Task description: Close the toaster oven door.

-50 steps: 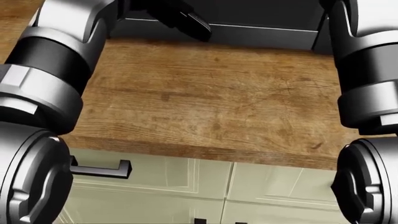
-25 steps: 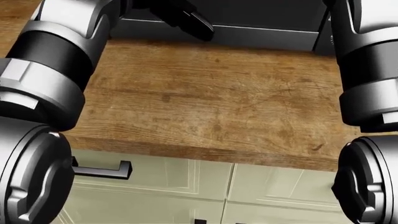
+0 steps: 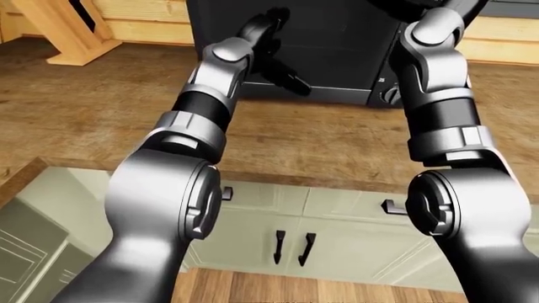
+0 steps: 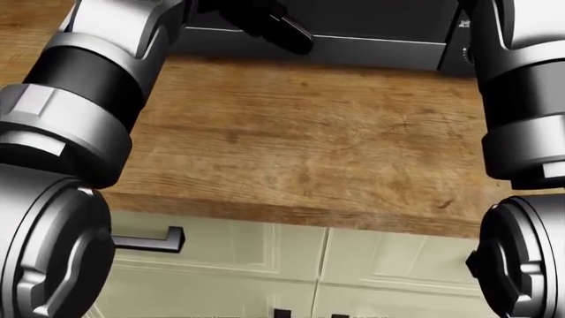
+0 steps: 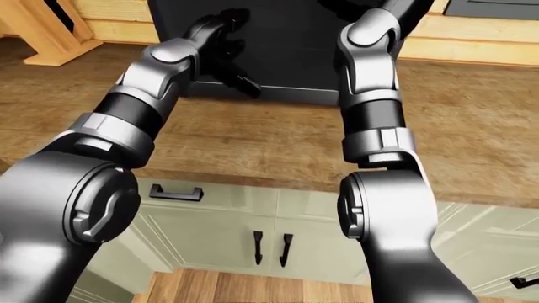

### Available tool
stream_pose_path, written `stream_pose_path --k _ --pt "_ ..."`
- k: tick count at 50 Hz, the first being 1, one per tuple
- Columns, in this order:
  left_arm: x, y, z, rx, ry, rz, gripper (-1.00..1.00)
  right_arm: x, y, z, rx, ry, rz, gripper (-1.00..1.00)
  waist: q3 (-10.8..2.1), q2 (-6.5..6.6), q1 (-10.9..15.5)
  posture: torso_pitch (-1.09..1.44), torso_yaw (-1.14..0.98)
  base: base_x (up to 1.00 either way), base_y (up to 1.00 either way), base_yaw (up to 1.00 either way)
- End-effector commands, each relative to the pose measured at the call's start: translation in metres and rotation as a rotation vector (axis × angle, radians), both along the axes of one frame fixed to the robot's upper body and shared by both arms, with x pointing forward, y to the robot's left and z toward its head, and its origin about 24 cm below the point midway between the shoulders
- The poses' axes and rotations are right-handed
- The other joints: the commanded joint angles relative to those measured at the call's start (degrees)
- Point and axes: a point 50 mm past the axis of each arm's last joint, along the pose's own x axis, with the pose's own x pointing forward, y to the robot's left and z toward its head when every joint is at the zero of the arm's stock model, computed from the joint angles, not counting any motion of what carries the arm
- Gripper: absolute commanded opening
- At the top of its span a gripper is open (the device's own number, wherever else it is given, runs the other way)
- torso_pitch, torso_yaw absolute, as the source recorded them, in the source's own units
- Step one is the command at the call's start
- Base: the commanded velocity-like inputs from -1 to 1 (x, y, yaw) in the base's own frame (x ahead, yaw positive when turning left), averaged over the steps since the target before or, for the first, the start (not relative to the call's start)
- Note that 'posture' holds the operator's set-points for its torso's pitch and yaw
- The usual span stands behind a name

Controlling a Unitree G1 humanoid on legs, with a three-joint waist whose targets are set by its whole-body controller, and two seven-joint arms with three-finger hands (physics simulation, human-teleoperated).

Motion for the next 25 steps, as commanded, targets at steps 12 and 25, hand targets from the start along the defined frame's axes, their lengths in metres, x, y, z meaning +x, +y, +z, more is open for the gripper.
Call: stream_pose_path --k 12,25 --pt "-0.002 0.006 0.033 -0.044 -0.14 0.124 1.0 -0.01 -0.001 0.027 -0.01 -0.101 -0.003 1.0 -1.77 0.08 -0.26 0.0 0.0 0.0 0.0 0.0" --pt "-0.003 0.002 0.039 -0.048 -0.158 0.141 1.0 -0.01 -0.01 0.023 0.028 -0.097 -0.019 1.0 -1.83 0.18 -0.46 0.0 0.0 0.0 0.0 0.0"
